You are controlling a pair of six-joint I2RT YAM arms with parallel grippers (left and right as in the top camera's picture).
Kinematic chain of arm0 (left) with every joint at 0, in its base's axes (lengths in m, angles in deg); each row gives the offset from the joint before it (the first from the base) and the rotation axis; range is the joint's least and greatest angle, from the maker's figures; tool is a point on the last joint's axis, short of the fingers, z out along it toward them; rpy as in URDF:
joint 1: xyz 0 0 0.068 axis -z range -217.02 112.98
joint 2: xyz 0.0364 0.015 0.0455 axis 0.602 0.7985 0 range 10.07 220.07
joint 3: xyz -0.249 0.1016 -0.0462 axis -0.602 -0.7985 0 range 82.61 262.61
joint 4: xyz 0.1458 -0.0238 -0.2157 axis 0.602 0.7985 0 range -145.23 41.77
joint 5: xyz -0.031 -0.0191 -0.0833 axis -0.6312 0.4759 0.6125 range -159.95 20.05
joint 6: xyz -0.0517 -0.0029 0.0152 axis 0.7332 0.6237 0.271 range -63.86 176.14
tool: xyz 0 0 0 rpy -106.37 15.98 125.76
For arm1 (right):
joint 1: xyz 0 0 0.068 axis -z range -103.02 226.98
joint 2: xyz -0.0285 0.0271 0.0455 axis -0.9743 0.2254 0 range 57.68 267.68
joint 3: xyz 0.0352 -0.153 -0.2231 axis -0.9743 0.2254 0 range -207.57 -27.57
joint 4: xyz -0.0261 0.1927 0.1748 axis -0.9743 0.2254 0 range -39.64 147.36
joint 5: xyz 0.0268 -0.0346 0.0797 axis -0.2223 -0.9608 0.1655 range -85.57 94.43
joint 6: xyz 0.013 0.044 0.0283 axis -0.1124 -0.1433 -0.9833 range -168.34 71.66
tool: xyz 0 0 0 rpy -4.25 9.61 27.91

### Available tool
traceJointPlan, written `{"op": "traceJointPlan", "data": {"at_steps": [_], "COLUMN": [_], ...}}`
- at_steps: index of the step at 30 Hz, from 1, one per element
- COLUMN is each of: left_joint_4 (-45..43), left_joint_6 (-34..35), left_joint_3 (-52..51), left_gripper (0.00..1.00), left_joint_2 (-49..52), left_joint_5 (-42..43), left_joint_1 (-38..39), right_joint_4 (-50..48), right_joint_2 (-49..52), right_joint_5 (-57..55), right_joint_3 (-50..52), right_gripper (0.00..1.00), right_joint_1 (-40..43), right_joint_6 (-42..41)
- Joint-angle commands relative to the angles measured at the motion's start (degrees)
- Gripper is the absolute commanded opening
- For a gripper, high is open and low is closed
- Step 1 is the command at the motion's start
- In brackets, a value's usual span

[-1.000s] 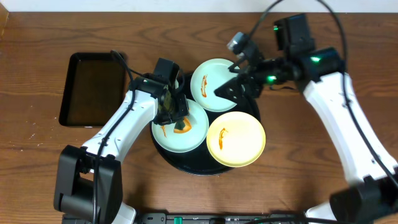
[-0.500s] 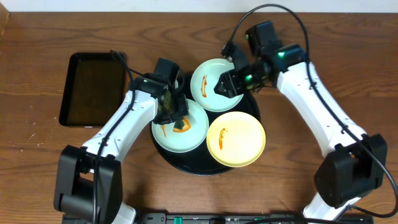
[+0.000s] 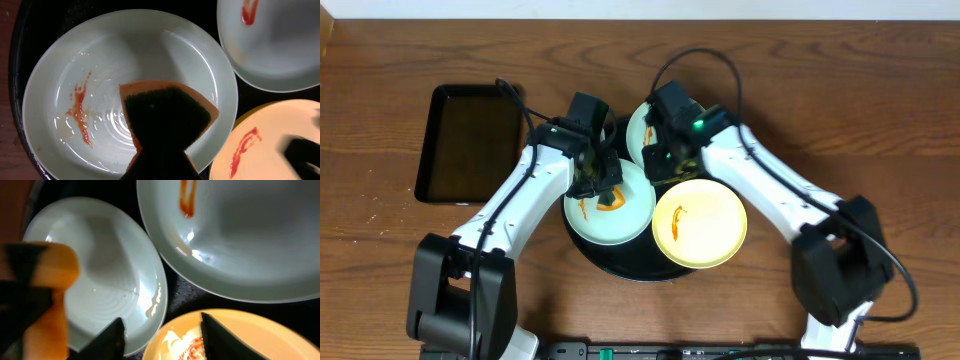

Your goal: Clean dirty plates on tray and stack at the side

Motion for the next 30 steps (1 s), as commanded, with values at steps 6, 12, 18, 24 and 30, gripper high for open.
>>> {"op": "traceJointPlan", "data": {"at_steps": [6,12,18,24,30], "left_joint_4": [0.15,0.15,0.17,0.2,1.11], "left_joint_6": [0.9,0.9,0.92,1.22,4.74], "left_joint_3": [-0.2,-0.2,-0.2,-0.2,-0.2], "left_gripper": [0.08,0.08,0.08,0.08,0.07], "left_joint_2": [0.33,0.33,0.33,0.33,0.33], "left_joint_5": [-0.61,-0.74,-4.02,-3.98,-2.45], "left_joint_1": [-0.09,-0.09,-0.2,-1.9,-4.07], "right_joint_4": [-1.14,-1.05,-1.95,-2.86,-3.17], "right_joint_2": [3.5,6.19,6.21,6.45,7.28], "right_joint_5": [-2.23,-2.19,-2.21,-2.43,-2.45], "right_joint_3": [0.59,0.59,0.59,0.61,0.61], "right_gripper": [0.33,0.32,0.33,0.35,0.34], "right_joint_1": [-1.6,-1.88,-2.73,-3.26,-3.26], "right_joint_6": [-3.19,-3.17,-3.17,-3.17,-3.19]}}
